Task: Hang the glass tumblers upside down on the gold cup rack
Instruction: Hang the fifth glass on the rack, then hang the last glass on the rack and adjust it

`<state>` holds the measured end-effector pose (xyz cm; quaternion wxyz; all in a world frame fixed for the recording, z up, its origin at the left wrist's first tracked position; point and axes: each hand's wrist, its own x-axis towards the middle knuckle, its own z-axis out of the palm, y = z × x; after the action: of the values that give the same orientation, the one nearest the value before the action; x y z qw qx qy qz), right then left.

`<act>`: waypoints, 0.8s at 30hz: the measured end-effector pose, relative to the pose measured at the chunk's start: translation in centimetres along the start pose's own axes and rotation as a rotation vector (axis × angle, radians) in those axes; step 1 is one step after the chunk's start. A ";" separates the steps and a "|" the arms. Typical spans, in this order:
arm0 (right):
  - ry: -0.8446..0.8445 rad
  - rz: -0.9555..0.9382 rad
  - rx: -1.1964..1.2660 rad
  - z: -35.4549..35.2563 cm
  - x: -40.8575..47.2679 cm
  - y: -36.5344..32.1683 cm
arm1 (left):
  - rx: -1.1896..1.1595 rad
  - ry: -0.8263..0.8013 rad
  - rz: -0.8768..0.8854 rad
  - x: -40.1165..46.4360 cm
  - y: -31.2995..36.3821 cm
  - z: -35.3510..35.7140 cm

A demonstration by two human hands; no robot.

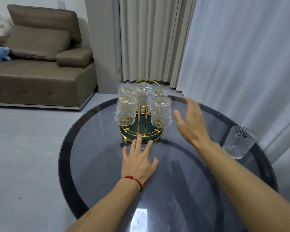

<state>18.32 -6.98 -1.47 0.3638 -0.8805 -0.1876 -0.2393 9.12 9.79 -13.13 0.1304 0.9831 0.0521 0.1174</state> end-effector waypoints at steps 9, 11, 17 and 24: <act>0.335 0.375 -0.344 -3.5 -7.3 10.4 | -0.002 0.015 0.018 -0.3 0.2 -0.5; 0.388 0.484 -0.154 -3.8 -7.3 11.9 | 0.002 0.014 0.016 -0.3 0.2 -0.6; 0.473 0.789 0.132 -4.0 -6.8 14.8 | 0.006 -0.003 0.012 -0.4 0.2 -0.7; 0.275 0.499 0.027 -4.4 -8.1 12.3 | -0.076 0.112 0.049 -0.5 2.0 -2.3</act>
<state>16.67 -19.62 -10.02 0.4451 -0.8537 0.0830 -0.2571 8.25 8.36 -10.55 0.1617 0.9703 0.0309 0.1772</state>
